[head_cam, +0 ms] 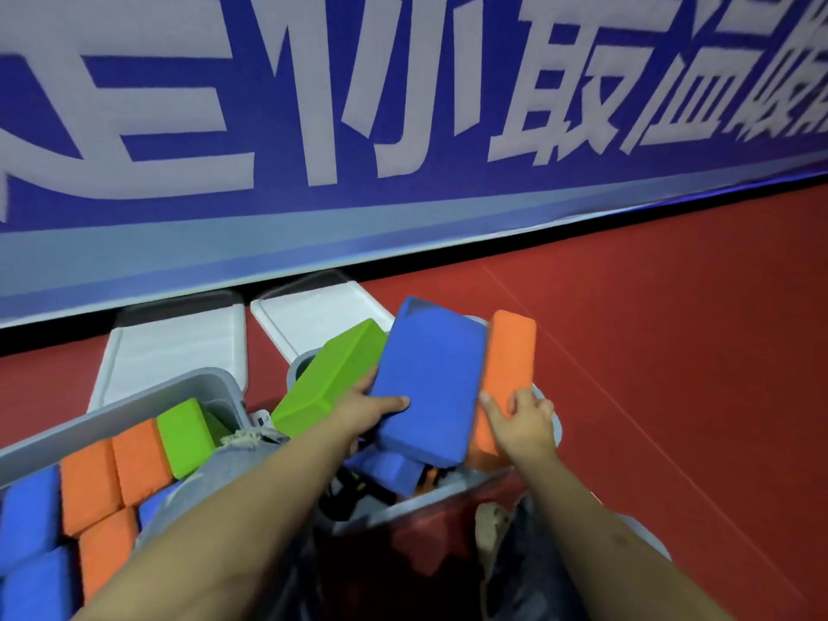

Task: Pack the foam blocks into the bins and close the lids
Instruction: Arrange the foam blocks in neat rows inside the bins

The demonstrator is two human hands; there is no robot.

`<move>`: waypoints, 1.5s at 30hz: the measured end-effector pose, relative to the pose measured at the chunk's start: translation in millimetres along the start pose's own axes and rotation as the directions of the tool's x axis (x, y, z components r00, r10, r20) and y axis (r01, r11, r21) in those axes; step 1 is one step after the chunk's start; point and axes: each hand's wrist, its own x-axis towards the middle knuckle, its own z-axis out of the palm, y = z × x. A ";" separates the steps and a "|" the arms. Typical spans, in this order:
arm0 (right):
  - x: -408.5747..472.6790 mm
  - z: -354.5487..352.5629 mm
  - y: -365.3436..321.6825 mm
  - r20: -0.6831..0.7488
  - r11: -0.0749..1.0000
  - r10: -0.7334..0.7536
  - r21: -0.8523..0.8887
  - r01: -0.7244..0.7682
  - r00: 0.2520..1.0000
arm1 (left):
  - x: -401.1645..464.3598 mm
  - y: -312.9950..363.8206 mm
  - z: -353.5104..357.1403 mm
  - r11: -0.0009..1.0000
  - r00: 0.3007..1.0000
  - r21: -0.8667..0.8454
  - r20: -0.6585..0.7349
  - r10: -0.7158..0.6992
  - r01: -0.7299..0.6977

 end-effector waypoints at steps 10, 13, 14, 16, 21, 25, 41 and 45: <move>35.9 -20.9 33.3 -0.235 0.994 -0.030 0.099 0.055 0.972 | 6.4 17.6 38.1 0.833 0.846 0.443 -0.251 0.471 -0.332; 46.3 -11.9 53.7 0.066 1.000 0.007 -0.008 -0.006 0.998 | 2.7 16.9 53.2 0.806 0.806 0.480 -0.285 0.518 -0.348; 46.1 -6.2 61.8 0.193 0.997 0.022 -0.080 -0.007 0.981 | 0.5 17.5 60.4 0.807 0.799 0.477 -0.299 0.521 -0.348; 45.9 4.5 71.3 0.358 0.987 0.044 -0.158 0.014 0.933 | -3.9 18.6 71.2 0.820 0.787 0.456 -0.335 0.518 -0.345; 61.0 8.3 81.4 0.429 0.929 -0.052 -0.311 0.201 0.902 | -1.0 24.1 72.6 0.831 0.729 0.360 -0.408 0.549 -0.424; 71.1 8.2 84.9 0.290 0.967 -0.061 -0.221 0.128 0.955 | 9.4 30.8 76.3 0.839 0.728 0.323 -0.419 0.542 -0.439; 102.8 -2.3 115.2 0.592 0.258 0.569 0.531 -0.807 0.571 | 30.4 -12.2 97.5 0.932 0.899 0.313 -0.329 0.288 -0.183; 102.2 8.6 106.2 0.653 0.034 0.531 0.621 -0.783 0.540 | 31.7 -12.5 102.1 0.894 0.929 0.421 -0.248 0.276 -0.153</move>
